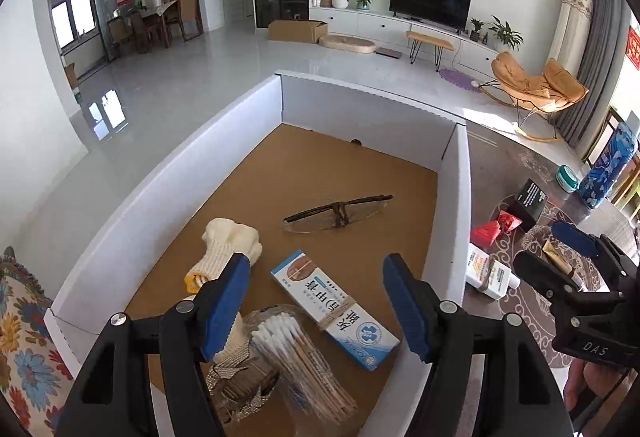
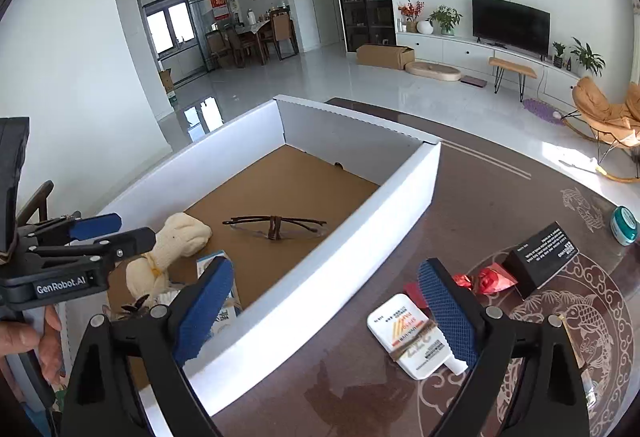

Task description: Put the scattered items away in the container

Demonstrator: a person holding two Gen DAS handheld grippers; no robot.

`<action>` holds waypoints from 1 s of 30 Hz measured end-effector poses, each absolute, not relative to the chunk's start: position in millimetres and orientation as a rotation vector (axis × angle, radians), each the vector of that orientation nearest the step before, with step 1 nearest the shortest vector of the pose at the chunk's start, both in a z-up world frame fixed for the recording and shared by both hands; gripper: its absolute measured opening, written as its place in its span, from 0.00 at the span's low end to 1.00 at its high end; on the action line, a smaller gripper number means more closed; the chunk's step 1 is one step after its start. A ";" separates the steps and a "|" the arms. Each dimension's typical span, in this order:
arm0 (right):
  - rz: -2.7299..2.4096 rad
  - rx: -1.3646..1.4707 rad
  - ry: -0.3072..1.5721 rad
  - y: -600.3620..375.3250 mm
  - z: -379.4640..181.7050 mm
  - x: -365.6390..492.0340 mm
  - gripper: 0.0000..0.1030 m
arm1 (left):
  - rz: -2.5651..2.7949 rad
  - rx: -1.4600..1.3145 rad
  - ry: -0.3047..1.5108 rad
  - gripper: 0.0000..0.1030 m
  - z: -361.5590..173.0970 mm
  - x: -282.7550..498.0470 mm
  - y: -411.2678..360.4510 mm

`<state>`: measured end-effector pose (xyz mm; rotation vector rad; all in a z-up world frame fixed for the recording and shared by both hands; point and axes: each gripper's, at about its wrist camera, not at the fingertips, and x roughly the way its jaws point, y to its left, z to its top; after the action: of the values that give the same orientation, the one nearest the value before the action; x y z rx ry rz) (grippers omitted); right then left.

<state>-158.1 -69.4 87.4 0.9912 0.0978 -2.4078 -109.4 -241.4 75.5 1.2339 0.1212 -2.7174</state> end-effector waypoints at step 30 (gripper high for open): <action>-2.729 1.406 0.081 212.0 -30.3 -68.7 1.00 | -2.719 1.612 -0.077 0.89 -69.4 -66.4 -0.2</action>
<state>-68.7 212.0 -30.3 1.4058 0.0809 -2.7293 -66.4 -0.2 -69.4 1.6125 -0.0765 -2.7188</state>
